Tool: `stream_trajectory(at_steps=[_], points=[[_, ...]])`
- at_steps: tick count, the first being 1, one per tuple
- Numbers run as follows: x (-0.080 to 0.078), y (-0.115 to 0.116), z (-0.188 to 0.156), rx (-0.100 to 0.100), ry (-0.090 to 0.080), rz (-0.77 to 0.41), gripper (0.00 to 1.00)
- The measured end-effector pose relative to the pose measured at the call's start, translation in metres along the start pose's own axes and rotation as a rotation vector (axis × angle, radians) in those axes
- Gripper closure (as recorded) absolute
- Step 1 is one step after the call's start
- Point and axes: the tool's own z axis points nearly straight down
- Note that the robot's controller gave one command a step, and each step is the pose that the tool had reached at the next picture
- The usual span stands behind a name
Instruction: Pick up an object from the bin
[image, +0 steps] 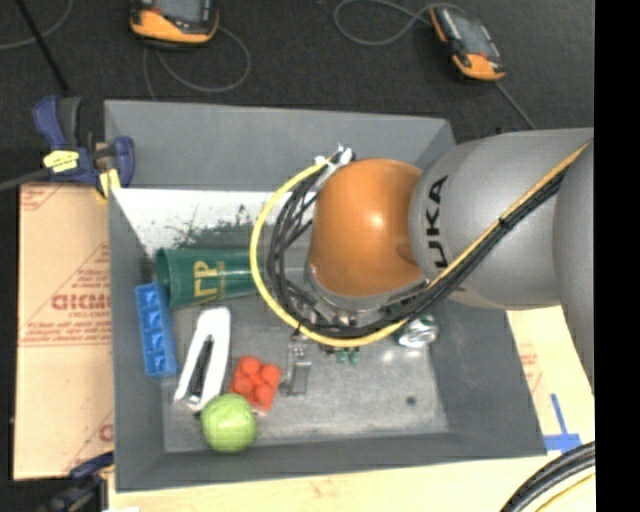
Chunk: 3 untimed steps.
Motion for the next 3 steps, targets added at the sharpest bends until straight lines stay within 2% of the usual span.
stream_trajectory(at_steps=[1,2,3], points=[[-0.005,0.001,0.067,-0.001,-0.005,0.017,0.0],[-0.004,0.001,0.114,0.001,0.009,0.033,0.0],[0.005,0.011,0.083,0.0,0.001,0.09,0.0]])
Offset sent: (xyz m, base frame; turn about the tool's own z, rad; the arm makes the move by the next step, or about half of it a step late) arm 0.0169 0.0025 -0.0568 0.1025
